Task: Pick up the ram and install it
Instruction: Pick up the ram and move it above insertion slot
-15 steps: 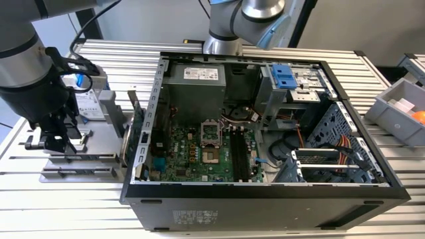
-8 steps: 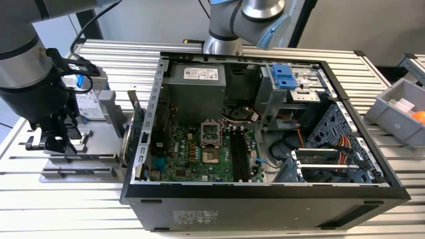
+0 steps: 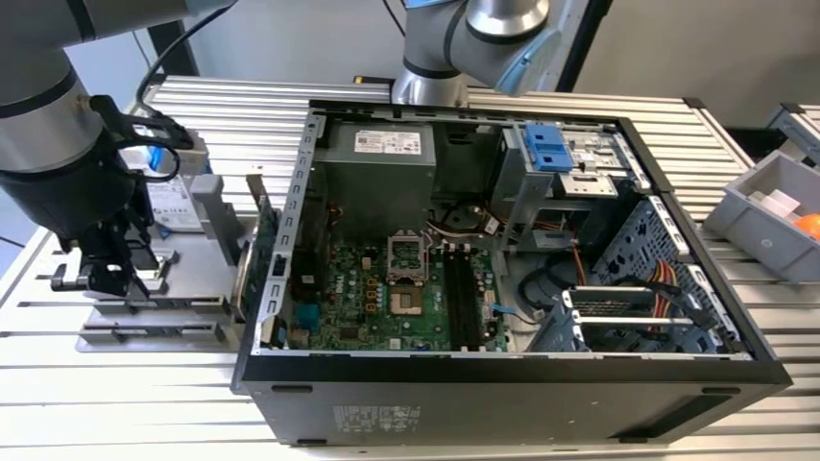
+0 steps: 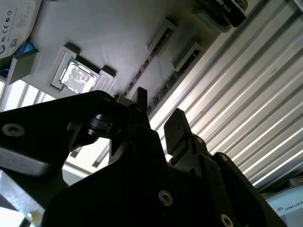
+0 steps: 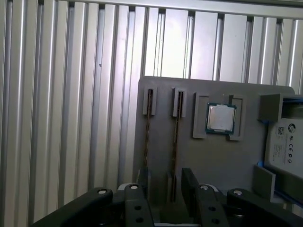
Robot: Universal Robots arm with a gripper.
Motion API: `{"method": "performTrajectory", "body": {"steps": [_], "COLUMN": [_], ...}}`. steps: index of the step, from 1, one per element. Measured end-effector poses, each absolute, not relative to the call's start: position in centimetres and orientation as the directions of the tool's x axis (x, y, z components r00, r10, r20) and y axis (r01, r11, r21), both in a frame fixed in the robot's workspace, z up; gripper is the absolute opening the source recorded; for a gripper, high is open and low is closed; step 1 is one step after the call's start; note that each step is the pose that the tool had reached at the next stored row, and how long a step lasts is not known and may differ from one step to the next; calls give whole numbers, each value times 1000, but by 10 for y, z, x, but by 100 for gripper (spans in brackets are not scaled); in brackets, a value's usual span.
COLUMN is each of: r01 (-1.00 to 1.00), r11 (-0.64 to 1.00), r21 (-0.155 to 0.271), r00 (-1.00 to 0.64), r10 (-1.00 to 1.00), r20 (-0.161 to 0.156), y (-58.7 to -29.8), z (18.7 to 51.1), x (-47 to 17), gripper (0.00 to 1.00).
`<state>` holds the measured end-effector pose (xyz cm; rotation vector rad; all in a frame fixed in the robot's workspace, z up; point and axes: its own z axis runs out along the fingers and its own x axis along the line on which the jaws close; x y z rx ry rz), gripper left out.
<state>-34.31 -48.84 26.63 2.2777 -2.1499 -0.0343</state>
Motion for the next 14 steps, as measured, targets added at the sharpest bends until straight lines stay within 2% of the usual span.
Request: {"method": "performTrajectory", "body": {"steps": [6,14], "r01": [-999,-998], "r11": [-42,67], "r21": [20,20], "r00": [42,-68], "r10": [-999,-998], "r20": [-9,-9], "y": [-489,-490], "z": [263,255], "x": [-344,-344], "gripper": [100,100]}}
